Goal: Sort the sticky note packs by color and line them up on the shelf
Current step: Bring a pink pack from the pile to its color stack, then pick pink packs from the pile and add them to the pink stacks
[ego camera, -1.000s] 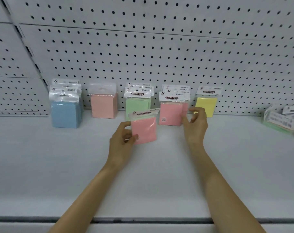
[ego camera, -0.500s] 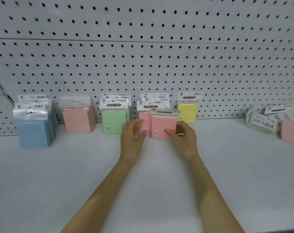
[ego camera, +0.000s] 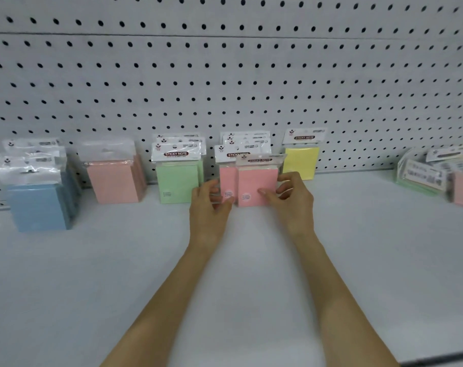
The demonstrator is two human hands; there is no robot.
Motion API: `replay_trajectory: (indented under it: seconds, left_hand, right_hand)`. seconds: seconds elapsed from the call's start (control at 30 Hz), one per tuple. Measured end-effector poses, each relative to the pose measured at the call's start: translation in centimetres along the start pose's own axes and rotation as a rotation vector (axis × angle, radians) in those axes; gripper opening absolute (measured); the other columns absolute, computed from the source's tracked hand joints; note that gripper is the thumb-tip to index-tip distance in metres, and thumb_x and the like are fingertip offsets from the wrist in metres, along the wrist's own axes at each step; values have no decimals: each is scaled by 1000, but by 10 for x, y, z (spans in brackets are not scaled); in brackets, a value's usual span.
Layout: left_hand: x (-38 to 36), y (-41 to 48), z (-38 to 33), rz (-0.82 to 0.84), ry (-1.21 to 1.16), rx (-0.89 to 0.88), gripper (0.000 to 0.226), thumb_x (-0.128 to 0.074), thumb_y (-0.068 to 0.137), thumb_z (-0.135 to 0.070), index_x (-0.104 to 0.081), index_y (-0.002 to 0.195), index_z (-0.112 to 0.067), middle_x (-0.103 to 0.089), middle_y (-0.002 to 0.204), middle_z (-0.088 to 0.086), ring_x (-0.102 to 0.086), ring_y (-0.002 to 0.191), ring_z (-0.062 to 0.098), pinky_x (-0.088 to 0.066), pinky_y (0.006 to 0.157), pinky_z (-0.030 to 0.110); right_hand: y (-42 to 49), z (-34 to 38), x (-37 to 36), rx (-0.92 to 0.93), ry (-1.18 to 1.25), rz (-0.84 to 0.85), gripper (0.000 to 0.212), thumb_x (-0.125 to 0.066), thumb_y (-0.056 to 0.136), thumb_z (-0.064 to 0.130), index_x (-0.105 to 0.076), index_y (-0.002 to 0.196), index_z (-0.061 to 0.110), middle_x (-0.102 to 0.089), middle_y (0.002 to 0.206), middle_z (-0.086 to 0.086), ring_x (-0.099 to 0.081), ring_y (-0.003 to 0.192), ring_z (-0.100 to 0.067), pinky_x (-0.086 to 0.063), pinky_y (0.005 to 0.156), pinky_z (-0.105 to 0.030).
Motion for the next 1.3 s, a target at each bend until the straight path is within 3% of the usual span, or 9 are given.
replay_trajectory:
  seconds: [0.2, 0.33, 0.5, 0.63, 0.73, 0.9, 1.1, 1.3]
  left_hand:
    - [-1, 1, 0, 17, 12, 1, 40, -70, 81, -11, -56, 118, -19, -50, 108, 1, -56, 82, 4, -46, 79, 21]
    - [-2, 1, 0, 35, 46, 4, 40, -69, 82, -11, -55, 119, -16, -52, 110, 4, -55, 81, 4, -49, 85, 28]
    - [5, -10, -17, -9, 157, -48, 47, -70, 83, -19, -50, 126, -13, -48, 111, 3, -55, 88, 12, -45, 81, 21]
    - [-6, -35, -67, 4, 504, -394, 50, -64, 87, -29, -47, 132, -14, -50, 119, 9, -48, 107, 20, -42, 91, 34]
    - [-53, -49, -103, 107, 679, -569, 51, -53, 87, -40, -49, 130, -13, -55, 120, 10, -49, 109, 28, -41, 89, 41]
    - [-175, -76, -144, 250, 699, -639, 56, -41, 89, -51, -51, 131, -15, -54, 127, 9, -49, 116, 28, -41, 95, 44]
    - [-344, -106, -165, 466, 675, -558, 68, -36, 87, -61, -43, 139, -17, -46, 142, 4, -41, 129, 24, -32, 107, 41]
    - [-449, -111, -190, 594, 611, -523, 63, -56, 89, -44, -40, 141, -12, -43, 144, 6, -39, 131, 24, -29, 109, 35]
  right_hand:
    - [-2, 1, -3, -21, 10, 22, 39, -79, 72, 25, -52, 99, 20, -51, 72, 4, -49, 63, -7, -40, 60, -11]
    - [-2, 3, -6, 0, -17, 45, 38, -79, 73, 25, -50, 96, 20, -49, 70, 4, -48, 63, -5, -43, 65, -19]
    - [-4, 7, 15, 98, -148, 105, 44, -73, 79, 30, -50, 113, 14, -49, 98, -1, -47, 72, -8, -36, 64, -11]
    - [6, 6, 71, 328, -504, 177, 51, -64, 85, 39, -50, 127, 14, -52, 120, -5, -49, 110, -22, -41, 93, -34]
    - [18, -12, 128, 447, -757, 269, 59, -55, 89, 47, -44, 137, 15, -47, 137, -8, -42, 125, -29, -33, 103, -38]
    - [44, -58, 255, 440, -927, 315, 63, -48, 91, 51, -36, 144, 19, -33, 151, -5, -29, 139, -25, -22, 113, -38]
    - [67, -137, 414, 277, -893, 221, 58, -56, 89, 44, -46, 138, 14, -42, 146, -11, -40, 133, -31, -32, 108, -44]
    - [99, -185, 504, 187, -791, 159, 69, -42, 84, 61, -52, 134, 13, -47, 141, -14, -46, 127, -34, -37, 106, -49]
Point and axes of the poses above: each hand's wrist, its own y-axis towards the middle knuckle, its own x-axis out of the back of the hand, z = x × y, the point moved 10 cm from there along y, towards the middle knuckle
